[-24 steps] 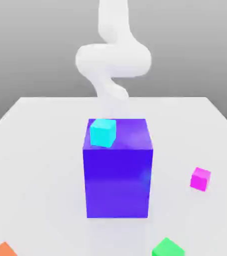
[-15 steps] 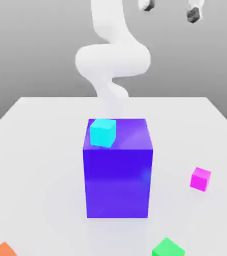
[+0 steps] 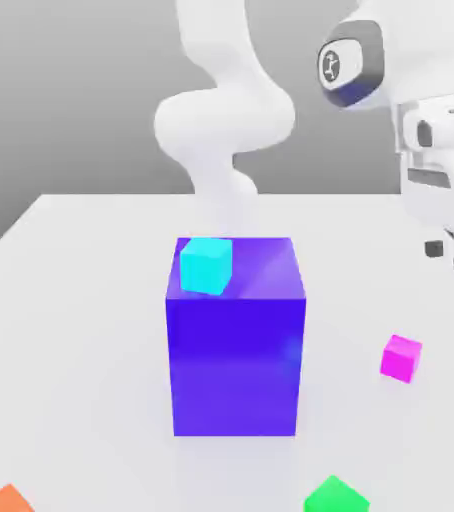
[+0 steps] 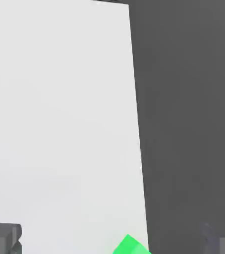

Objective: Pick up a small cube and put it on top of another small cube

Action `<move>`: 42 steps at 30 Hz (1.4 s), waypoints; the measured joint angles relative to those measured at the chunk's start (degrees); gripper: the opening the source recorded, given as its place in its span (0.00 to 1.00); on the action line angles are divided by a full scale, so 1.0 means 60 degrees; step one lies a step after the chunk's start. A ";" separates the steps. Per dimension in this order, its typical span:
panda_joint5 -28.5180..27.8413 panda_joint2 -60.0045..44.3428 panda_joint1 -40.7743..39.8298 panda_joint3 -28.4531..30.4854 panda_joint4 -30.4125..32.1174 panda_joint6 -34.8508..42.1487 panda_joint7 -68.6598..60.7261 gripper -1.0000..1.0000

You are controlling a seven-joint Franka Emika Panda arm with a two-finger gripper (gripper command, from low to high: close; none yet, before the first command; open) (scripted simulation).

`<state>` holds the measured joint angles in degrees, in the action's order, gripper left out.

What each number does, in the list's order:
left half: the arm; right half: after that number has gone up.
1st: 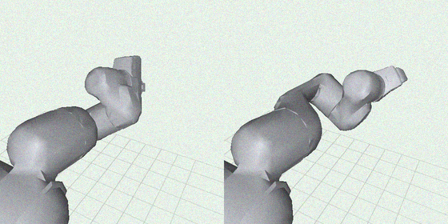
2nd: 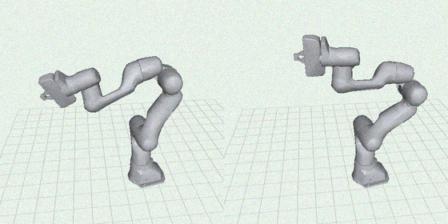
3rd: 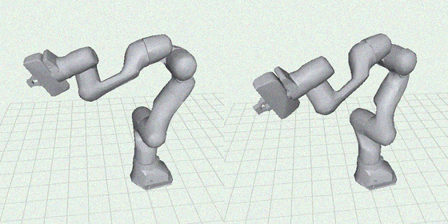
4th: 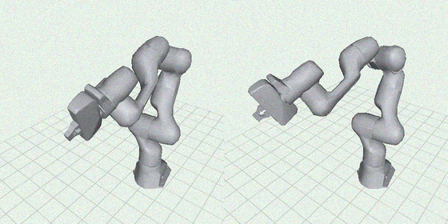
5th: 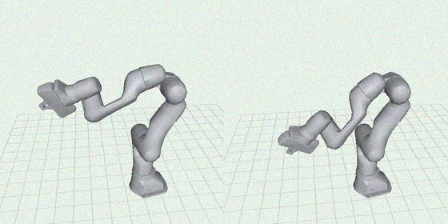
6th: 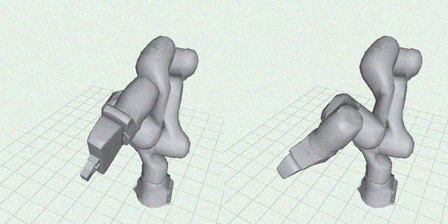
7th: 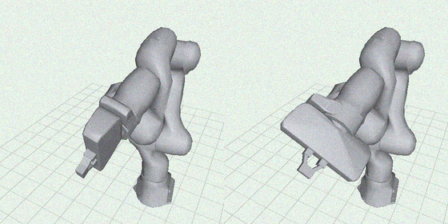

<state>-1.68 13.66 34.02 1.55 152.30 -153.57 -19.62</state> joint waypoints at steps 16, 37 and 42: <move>0.0043 -0.3673 0.2015 -0.0599 0.1441 -0.2637 -0.5372 0.50; 0.0502 -0.2991 0.1461 -0.0067 0.0808 -0.1238 -0.4532 0.00; 0.0935 -0.3656 0.0696 0.0932 -0.0838 -0.0174 -0.2480 0.00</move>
<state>3.93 -8.28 38.19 7.14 147.28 -154.62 -34.50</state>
